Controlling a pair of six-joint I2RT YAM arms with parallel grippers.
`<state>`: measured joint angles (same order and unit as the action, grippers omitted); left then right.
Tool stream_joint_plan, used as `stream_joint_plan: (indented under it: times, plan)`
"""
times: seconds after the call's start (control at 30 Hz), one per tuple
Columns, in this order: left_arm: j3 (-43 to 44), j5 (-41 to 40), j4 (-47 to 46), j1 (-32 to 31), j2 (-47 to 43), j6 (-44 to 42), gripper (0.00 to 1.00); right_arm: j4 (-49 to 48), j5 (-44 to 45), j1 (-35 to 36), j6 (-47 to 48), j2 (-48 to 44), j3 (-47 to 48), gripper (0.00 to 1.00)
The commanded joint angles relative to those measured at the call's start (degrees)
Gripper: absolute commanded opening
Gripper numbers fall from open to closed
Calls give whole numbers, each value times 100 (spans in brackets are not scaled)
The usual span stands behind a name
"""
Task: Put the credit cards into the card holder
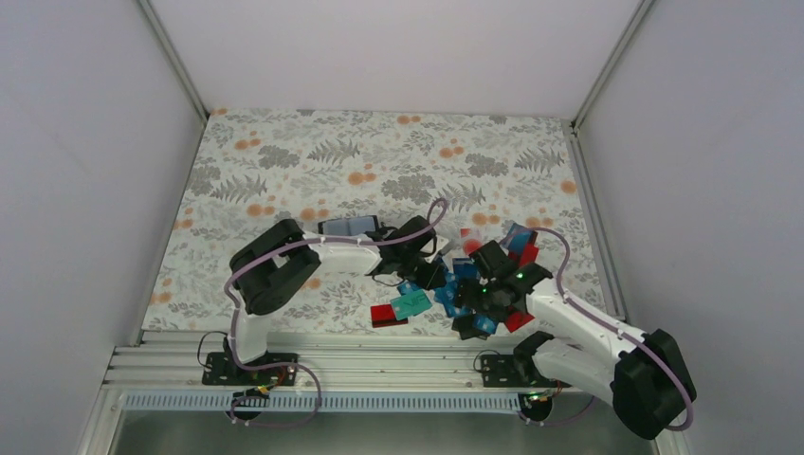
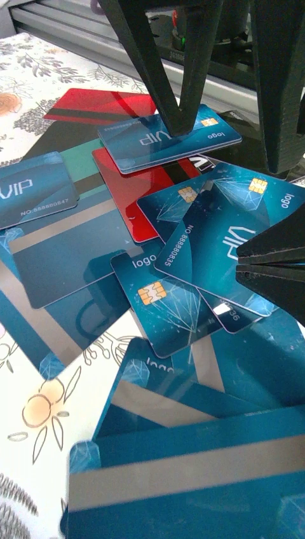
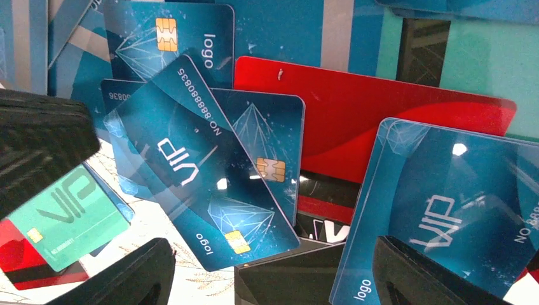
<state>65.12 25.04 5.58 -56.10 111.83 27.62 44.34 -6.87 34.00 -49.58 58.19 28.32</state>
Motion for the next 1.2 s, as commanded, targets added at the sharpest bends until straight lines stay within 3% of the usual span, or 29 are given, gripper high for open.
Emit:
stream_joint_plan:
  times: [0.0,0.67,0.83,1.0,1.17]
  plan:
    - [169,72,205,-48,169,-145,2,-238,-230,-197,-34,-183,-84,79]
    - [88,-511,493,-89,580,-102,2,-1200,-1350,-535,270,88,-621,75]
    - [15,-617,547,-113,285,-94,2,-942,-1346,-543,358,9,-585,75]
    - [27,-846,702,-130,-188,-80,3,-1392,-1913,-544,515,192,-755,72]
    - [13,-1067,865,-132,-384,-29,3,-1450,-1891,-548,587,308,-746,71]
